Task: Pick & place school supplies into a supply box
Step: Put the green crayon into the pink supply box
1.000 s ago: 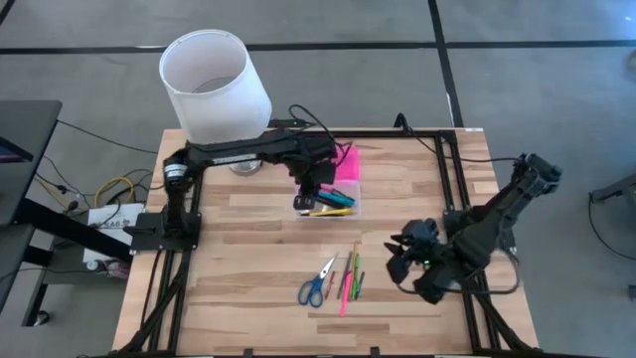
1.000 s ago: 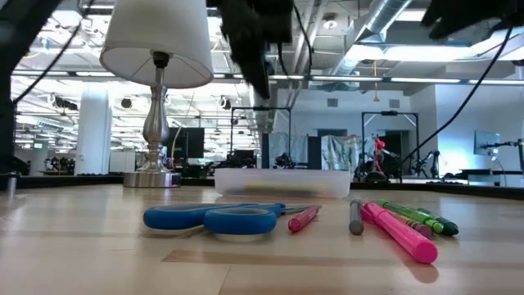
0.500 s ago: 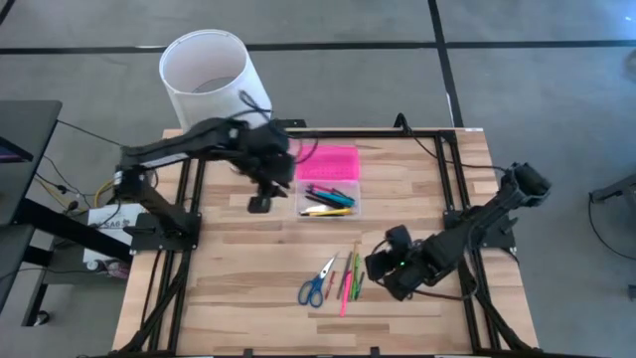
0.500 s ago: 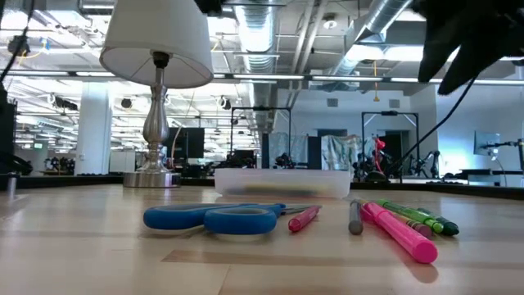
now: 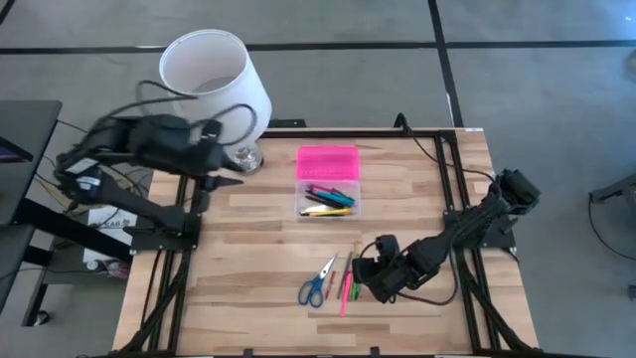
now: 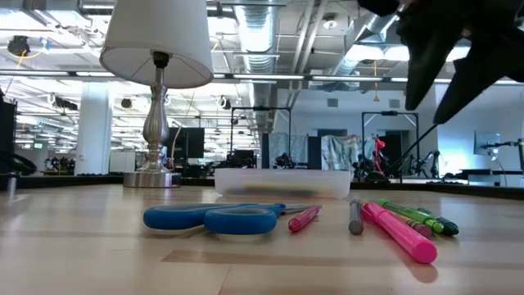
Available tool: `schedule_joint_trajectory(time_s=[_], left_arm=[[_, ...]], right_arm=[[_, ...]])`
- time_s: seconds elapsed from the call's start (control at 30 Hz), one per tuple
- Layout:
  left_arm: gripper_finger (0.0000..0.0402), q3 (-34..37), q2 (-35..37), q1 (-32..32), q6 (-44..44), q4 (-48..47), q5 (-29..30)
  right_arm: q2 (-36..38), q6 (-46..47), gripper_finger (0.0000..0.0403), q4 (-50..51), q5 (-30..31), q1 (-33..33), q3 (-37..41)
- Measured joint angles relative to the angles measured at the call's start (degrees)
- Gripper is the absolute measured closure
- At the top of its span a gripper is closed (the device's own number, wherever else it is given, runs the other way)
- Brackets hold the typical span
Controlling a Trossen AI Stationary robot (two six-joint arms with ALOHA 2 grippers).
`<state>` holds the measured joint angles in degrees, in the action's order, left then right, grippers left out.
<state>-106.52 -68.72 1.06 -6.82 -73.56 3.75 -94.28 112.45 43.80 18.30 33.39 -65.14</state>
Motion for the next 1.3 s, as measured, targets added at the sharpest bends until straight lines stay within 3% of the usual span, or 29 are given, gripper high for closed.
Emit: schedule_joint_trajectory(time_s=[0.13,0.47,0.7,0.93,1.3], left_arm=[[0.0294,5.72,6.02,3.56,0.97,8.56,1.36],[0.0294,40.78,25.93,7.73,6.40,36.76,4.73],[0.0294,56.36,35.13,7.78,9.58,46.49,7.46],[0.0294,63.39,39.09,7.76,15.00,51.12,6.96],[0.0294,63.78,39.14,7.76,16.11,51.10,4.84]], right_arm=[[-2.57,0.86,0.0282,-0.66,-0.08,-0.15,0.09],[-8.37,7.62,0.0282,-5.20,-1.95,0.29,-1.91],[-12.48,9.55,0.0282,-4.39,-6.35,0.26,-3.64],[-14.04,9.72,0.0282,-3.32,-6.58,-0.14,-4.74],[-16.40,10.42,0.0282,-3.11,-7.90,-0.15,-4.68]])
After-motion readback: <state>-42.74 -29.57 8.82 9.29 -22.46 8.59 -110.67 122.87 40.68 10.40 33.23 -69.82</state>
